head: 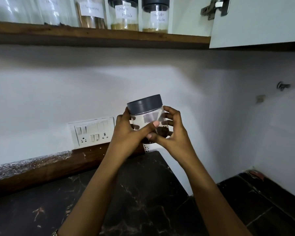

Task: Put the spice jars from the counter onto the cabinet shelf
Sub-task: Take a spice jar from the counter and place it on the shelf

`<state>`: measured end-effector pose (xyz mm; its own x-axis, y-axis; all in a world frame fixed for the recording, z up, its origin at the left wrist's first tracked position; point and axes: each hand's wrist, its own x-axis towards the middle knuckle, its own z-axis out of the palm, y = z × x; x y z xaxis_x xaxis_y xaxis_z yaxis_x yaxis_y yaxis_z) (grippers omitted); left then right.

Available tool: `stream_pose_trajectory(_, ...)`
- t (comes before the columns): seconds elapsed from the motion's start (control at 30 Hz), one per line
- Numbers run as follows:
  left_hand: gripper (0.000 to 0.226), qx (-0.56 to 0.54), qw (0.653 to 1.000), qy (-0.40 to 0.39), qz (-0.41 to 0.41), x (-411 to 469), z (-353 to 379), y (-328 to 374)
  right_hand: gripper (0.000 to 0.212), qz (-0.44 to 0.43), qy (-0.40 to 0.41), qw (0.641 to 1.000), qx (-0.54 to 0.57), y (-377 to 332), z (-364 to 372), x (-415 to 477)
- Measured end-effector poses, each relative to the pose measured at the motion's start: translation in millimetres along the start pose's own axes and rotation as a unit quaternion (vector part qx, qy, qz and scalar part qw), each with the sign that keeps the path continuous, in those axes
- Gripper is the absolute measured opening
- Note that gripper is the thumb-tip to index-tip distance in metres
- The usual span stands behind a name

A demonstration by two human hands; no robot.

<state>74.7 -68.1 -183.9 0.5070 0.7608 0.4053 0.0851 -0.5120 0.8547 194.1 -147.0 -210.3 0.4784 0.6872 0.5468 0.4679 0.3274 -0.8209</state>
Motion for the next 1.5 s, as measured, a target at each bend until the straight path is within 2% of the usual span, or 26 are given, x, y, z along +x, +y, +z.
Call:
stream_pose_trajectory(0.13,0.056,-0.176,0.981,-0.061,-0.046,3,-16,2,0.066,0.058,-0.055,0.989,0.126,-3,-16,7)
stream_pose_trajectory(0.23,0.045,-0.254,0.963,-0.081,-0.042,2,-13,2,0.067,0.096,-0.102,0.973,0.182,-8,-14,7)
stream_pose_trajectory(0.37,0.059,-0.21,0.974,-0.06,-0.06,0,-4,0,0.075,0.069,-0.054,0.988,0.131,-16,-3,1)
stream_pose_trajectory(0.5,0.031,-0.28,0.955,-0.081,-0.059,3,-9,2,0.073,0.057,-0.041,0.993,0.096,-23,-5,-1)
stream_pose_trajectory(0.63,0.05,-0.415,0.897,-0.148,-0.037,8,-16,-1,0.056,0.097,-0.081,0.97,0.208,-28,-15,2)
stream_pose_trajectory(0.7,0.055,-0.439,0.884,-0.159,-0.033,10,-14,-3,0.044,0.097,-0.103,0.969,0.203,-31,-16,2)
stream_pose_trajectory(0.77,0.054,-0.437,0.887,-0.145,-0.035,9,-11,-2,0.042,0.091,-0.085,0.974,0.189,-34,-13,1)
stream_pose_trajectory(0.87,0.042,-0.358,0.93,-0.05,-0.065,5,-6,2,0.05,0.074,-0.017,0.987,0.14,-36,-9,0)
stream_pose_trajectory(0.97,0.019,-0.242,0.968,0.059,-0.013,-4,-2,6,0.081,0.065,0.053,0.994,0.07,-35,-6,0)
stream_pose_trajectory(1.03,0.008,-0.155,0.983,0.088,0.038,-8,-3,7,0.092,0.066,0.077,0.994,0.037,-32,-4,-2)
stream_pose_trajectory(1.1,0.007,-0.104,0.988,0.095,0.068,-10,-3,8,0.08,0.053,0.095,0.994,0.016,-32,-3,-3)
stream_pose_trajectory(1.17,0.019,-0.09,0.988,0.095,0.081,-12,0,11,0.076,0.043,0.107,0.993,0.011,-34,-3,-5)
stream_pose_trajectory(1.33,0.035,-0.11,0.985,0.1,0.082,-15,10,18,0.059,0.035,0.116,0.992,0.023,-39,-7,-3)
stream_pose_trajectory(1.5,0.05,-0.116,0.987,0.067,0.093,-9,18,27,0.041,0.024,0.121,0.992,0.038,-46,-23,3)
